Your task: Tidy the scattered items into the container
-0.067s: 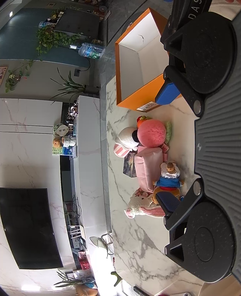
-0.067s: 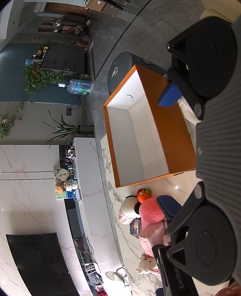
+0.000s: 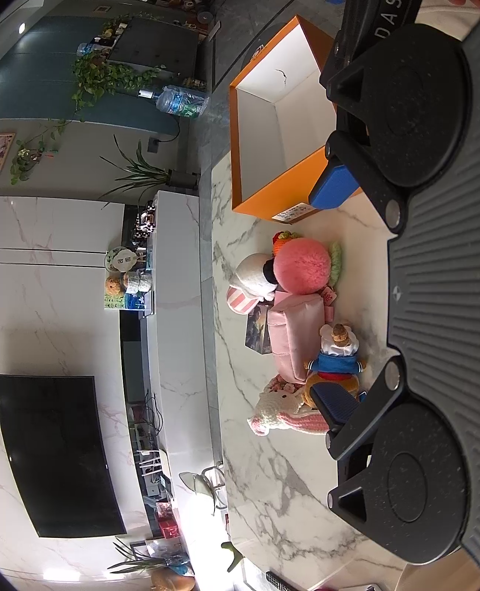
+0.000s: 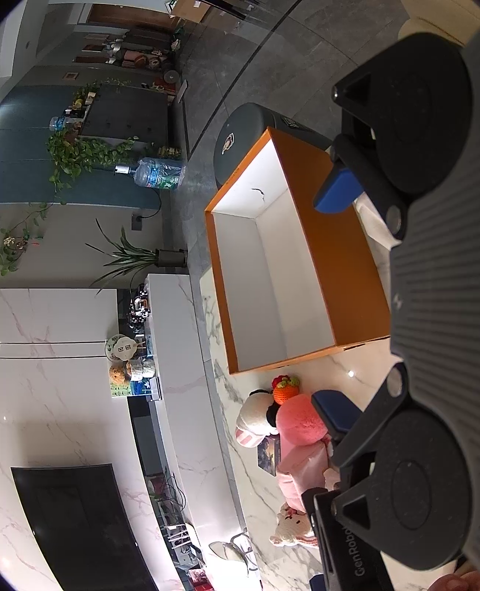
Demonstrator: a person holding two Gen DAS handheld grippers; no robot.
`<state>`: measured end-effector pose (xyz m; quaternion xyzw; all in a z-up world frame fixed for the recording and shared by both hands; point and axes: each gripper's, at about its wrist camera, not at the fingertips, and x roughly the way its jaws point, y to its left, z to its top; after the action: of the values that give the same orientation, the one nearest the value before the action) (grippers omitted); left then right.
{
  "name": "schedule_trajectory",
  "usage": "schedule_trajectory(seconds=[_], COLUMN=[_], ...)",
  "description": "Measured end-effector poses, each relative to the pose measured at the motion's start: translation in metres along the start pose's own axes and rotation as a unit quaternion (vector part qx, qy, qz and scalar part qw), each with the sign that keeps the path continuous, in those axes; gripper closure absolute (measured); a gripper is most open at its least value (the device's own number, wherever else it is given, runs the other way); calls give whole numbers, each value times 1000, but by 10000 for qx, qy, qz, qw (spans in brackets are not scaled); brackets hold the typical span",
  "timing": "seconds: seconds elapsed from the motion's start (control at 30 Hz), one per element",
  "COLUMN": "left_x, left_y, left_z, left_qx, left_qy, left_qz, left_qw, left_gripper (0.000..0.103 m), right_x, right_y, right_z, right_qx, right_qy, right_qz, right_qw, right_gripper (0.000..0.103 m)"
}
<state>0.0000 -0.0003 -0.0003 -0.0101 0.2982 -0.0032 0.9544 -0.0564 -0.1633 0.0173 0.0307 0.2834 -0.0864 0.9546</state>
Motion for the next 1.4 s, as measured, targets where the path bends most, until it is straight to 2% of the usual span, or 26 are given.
schedule_trajectory(seconds=[1.4], left_x=[0], left_y=[0], left_z=[-4], left_qx=[-30], left_qy=[114], left_qz=[20], left_qw=[9999], left_gripper=[0], right_x=[1], right_y=[-1], right_z=[-3], right_qx=[65], right_qy=[100], right_qz=[19], right_qw=[9999], right_gripper=[0])
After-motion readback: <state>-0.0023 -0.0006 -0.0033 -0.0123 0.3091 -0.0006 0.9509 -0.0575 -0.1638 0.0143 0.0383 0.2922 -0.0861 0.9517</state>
